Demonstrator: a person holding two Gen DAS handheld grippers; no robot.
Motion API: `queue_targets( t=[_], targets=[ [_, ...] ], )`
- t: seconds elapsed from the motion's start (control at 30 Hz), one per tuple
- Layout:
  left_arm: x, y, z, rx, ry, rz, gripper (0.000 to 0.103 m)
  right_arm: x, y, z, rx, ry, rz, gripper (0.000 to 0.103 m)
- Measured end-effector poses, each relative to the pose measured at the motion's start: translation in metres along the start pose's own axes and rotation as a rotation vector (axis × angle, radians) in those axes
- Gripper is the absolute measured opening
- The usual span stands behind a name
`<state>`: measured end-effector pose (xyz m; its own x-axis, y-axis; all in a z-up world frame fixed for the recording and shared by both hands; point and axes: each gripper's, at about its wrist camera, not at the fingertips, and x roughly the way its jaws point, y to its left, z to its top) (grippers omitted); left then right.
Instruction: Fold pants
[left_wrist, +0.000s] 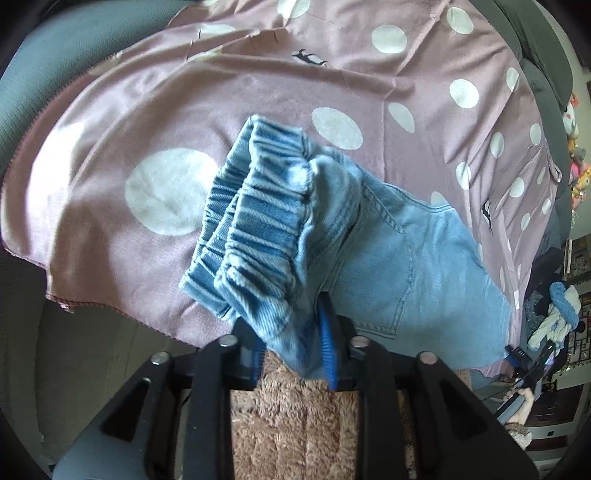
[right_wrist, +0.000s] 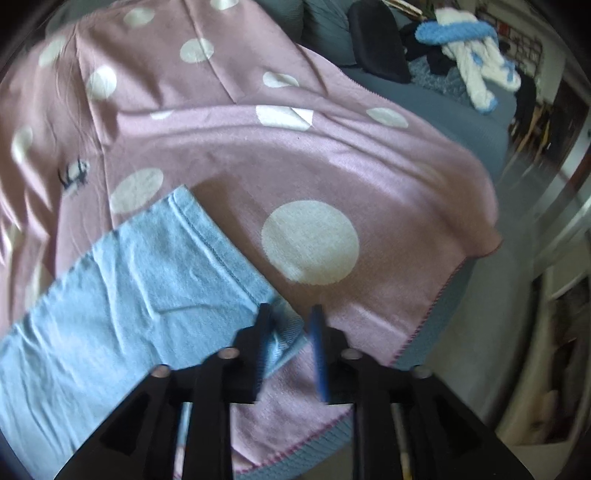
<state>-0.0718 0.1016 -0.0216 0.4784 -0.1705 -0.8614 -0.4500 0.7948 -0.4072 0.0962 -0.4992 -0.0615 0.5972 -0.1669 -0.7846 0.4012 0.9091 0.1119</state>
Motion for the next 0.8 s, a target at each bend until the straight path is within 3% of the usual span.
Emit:
queue_targets(
  t=[0.03,0.07,0.17,0.23,0.33,0.43,0.53,0.63,0.8],
  targets=[
    [-0.007,-0.002,0.001,0.010,-0.022,0.019,0.048,-0.012,0.009,0.001,-0.035,-0.030,0.008,0.034],
    [-0.013,-0.003,0.002,0.021,-0.053,0.043,0.053,-0.021,0.017,0.002,-0.060,-0.048,0.023,0.035],
    [-0.026,-0.003,0.010,0.055,-0.135,0.081,0.059,-0.051,0.057,0.007,-0.161,-0.086,0.108,0.036],
    [-0.020,0.004,0.017,0.046,-0.134,0.097,0.057,-0.071,0.092,0.007,-0.241,-0.110,0.181,0.042],
    [-0.003,0.015,0.022,0.021,-0.101,0.109,0.053,-0.097,0.159,-0.001,-0.380,-0.113,0.359,0.050],
    [0.009,0.022,0.019,0.008,-0.071,0.097,0.048,-0.110,0.220,-0.011,-0.495,-0.049,0.524,0.050],
    [0.013,0.021,0.014,0.037,-0.080,0.107,0.049,-0.117,0.270,-0.023,-0.595,0.007,0.632,0.050],
    [0.016,0.025,0.015,0.021,-0.073,0.088,0.051,-0.119,0.320,-0.036,-0.690,0.051,0.663,0.050],
    [0.022,0.030,0.016,0.011,-0.063,0.066,0.055,-0.109,0.368,-0.054,-0.788,0.096,0.671,0.050]
  ],
)
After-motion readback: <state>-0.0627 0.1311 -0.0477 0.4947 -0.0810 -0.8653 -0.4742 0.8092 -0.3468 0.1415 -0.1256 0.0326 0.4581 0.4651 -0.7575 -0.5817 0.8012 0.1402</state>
